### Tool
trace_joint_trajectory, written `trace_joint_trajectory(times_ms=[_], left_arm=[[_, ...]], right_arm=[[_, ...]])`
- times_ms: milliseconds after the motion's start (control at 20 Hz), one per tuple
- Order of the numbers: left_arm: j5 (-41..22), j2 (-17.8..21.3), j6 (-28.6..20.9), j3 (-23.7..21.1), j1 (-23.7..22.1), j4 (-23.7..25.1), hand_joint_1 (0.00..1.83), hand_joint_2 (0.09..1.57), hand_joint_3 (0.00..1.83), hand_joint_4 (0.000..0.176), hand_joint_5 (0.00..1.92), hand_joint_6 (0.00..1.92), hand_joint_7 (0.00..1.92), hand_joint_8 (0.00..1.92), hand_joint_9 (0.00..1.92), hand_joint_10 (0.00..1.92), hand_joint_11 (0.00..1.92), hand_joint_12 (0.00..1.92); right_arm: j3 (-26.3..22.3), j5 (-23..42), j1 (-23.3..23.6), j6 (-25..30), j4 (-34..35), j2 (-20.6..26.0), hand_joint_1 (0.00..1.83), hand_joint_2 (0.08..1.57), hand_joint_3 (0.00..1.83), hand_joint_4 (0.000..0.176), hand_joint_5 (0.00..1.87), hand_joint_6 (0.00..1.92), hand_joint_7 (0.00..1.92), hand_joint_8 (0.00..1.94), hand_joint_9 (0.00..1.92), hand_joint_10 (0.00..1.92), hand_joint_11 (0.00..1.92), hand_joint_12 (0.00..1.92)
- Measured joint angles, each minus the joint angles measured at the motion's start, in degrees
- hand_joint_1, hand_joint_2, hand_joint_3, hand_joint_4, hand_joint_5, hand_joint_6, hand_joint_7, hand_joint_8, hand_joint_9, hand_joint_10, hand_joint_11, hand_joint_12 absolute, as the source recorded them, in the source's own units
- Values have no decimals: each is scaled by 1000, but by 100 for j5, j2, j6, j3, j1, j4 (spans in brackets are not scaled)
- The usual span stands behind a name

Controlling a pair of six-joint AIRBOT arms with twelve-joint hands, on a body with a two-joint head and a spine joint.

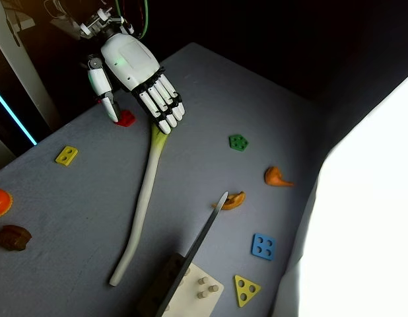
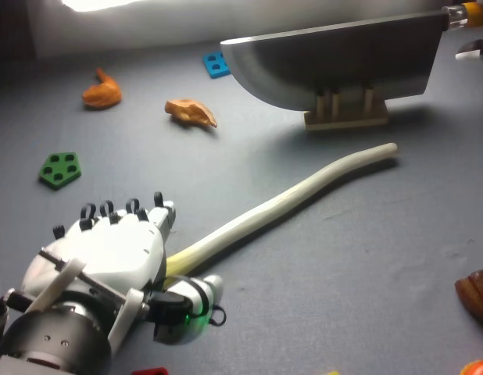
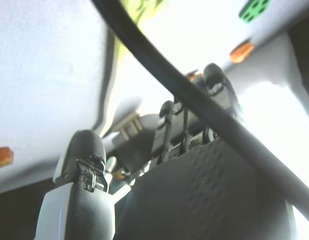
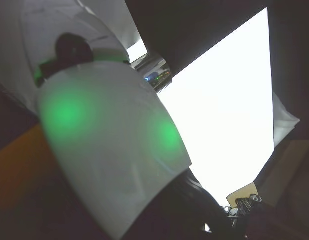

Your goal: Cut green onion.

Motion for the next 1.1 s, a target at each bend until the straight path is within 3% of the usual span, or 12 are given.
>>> trace_joint_trajectory(times_ms=[200,400,500,550,600,700,750,800,900,1000,1050,1100], left_arm=[[44,-66,-122,61,177,205,421,1304,0,23,116,13,118,4,81,5,0,251],[37,-70,-188,81,315,297,318,1343,0,28,19,4,21,3,30,5,0,135],[35,-70,-210,92,337,361,330,1339,0,30,16,3,21,3,40,8,0,140],[33,-70,-212,96,337,361,321,1339,0,36,33,5,46,5,78,15,0,223],[35,-70,-214,103,343,361,332,1337,0,36,38,4,51,3,87,13,0,270],[33,-79,-214,105,348,387,337,1332,0,35,37,2,46,0,80,6,0,276],[37,-96,-214,120,348,387,339,1332,0,37,45,4,41,0,88,7,0,303],[33,-142,-214,151,348,385,359,1323,0,43,62,8,46,2,95,8,0,321],[44,-168,-214,151,358,402,372,1320,0,45,57,4,36,3,83,4,0,237],[42,-208,-214,157,382,431,371,1316,0,43,58,1,46,2,86,2,0,214],[20,-212,-214,155,382,426,358,1324,1,45,42,0,24,0,72,0,0,181],[7,-212,-214,155,407,428,338,1324,1,47,40,0,25,1,75,2,0,227]], right_arm=[[0,0,-66,-136,138,-22,1177,1031,0,0,0,0,0,0,0,0,0,0],[0,2,-105,-149,179,-35,1165,1024,0,0,64,27,56,22,10,4,0,0],[0,17,-166,-262,367,-35,1202,1004,0,0,257,179,316,65,161,72,3,8],[0,7,-168,-310,393,-35,1206,995,0,0,197,600,409,195,243,294,0,543],[0,-7,-168,-343,400,-37,1218,974,0,0,151,985,434,491,275,700,0,1079],[2,-4,-168,-348,411,-37,1246,965,0,0,68,1455,244,1223,233,1234,0,1533],[2,-4,-168,-350,413,-37,1227,1003,11,0,244,1590,317,1498,274,1552,47,1817],[0,0,-168,-350,431,-37,1231,1016,12,0,322,1689,329,1676,273,1776,153,1900],[2,7,-168,-350,431,-37,1288,1030,12,0,435,1866,397,1899,382,1905,358,1920],[0,11,-166,-352,433,-37,1327,1029,7,0,444,1883,523,1939,546,1920,490,1921],[0,9,-168,-350,435,-37,1171,1077,170,0,737,1434,714,1941,739,1921,638,1921],[2,11,-166,-352,442,-37,1154,1057,212,0,843,1275,825,1941,858,1921,757,1921]])
